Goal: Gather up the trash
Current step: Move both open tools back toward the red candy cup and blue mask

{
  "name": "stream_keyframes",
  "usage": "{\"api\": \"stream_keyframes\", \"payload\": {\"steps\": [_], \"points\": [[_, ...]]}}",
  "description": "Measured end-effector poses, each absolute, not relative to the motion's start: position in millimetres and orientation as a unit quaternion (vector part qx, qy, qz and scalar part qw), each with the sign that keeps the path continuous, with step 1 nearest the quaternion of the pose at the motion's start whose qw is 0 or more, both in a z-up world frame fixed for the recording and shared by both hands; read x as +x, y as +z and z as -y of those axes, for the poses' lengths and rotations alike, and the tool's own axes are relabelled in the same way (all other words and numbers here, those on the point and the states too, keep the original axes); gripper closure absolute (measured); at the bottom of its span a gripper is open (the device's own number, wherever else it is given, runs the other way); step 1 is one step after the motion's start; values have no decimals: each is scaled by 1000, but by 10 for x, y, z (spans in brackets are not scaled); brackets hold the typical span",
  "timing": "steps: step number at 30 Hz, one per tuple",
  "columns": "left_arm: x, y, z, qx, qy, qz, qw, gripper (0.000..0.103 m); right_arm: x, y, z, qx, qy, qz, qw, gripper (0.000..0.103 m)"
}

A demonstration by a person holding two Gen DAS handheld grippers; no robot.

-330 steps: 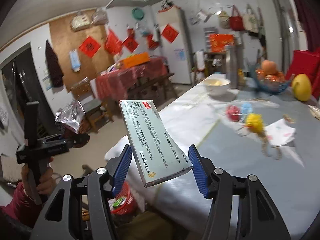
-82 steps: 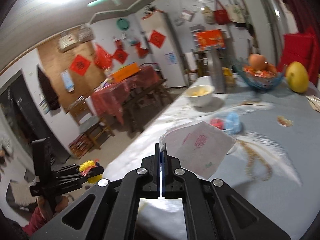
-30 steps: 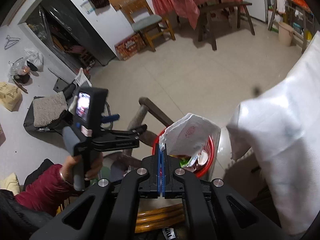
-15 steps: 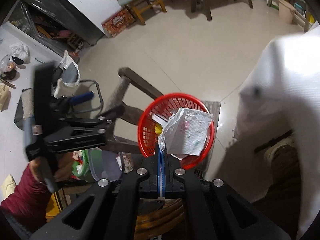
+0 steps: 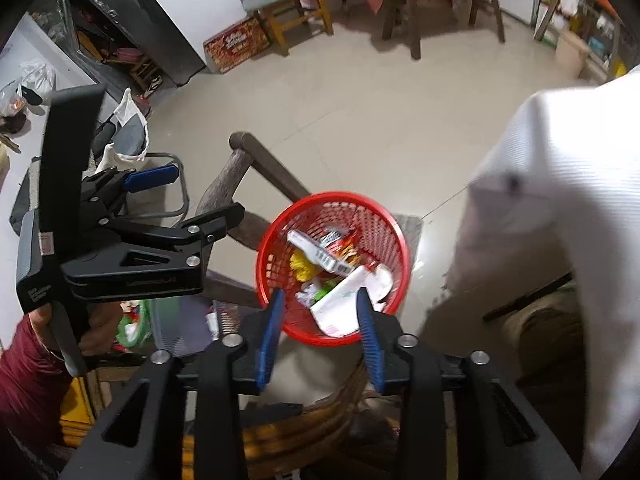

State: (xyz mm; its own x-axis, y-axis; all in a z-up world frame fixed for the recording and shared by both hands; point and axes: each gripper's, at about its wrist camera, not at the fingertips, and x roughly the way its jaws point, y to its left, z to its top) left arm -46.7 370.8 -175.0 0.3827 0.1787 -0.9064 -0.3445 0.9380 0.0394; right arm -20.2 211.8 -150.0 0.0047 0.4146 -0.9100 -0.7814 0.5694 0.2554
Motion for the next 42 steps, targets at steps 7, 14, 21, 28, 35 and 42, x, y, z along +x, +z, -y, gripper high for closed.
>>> {"api": "stream_keyframes", "payload": {"steps": [7, 14, 21, 28, 35, 42], "points": [[-420, -1573, -3487, -60, 142, -521, 840, 7, -147, -1145, -1733, -131, 421, -519, 732, 42], [-393, -1209, -3139, -17, 126, -485, 865, 7, -6, -784, -1242, -75, 393, -480, 780, 22], [-349, -868, -2644, 35, 97, -449, 888, 7, 133, -541, -634, -33, 347, -444, 826, 15], [-278, -645, -2236, 49, 65, -425, 902, 7, 175, -447, -54, -10, 298, -419, 858, 15], [-153, -494, -1849, 48, 34, -408, 911, 7, 195, -416, 472, 12, 258, -401, 879, 14], [149, -417, -1468, 42, 10, -412, 910, 7, 337, -442, 957, 29, 224, -389, 893, 14]]}}
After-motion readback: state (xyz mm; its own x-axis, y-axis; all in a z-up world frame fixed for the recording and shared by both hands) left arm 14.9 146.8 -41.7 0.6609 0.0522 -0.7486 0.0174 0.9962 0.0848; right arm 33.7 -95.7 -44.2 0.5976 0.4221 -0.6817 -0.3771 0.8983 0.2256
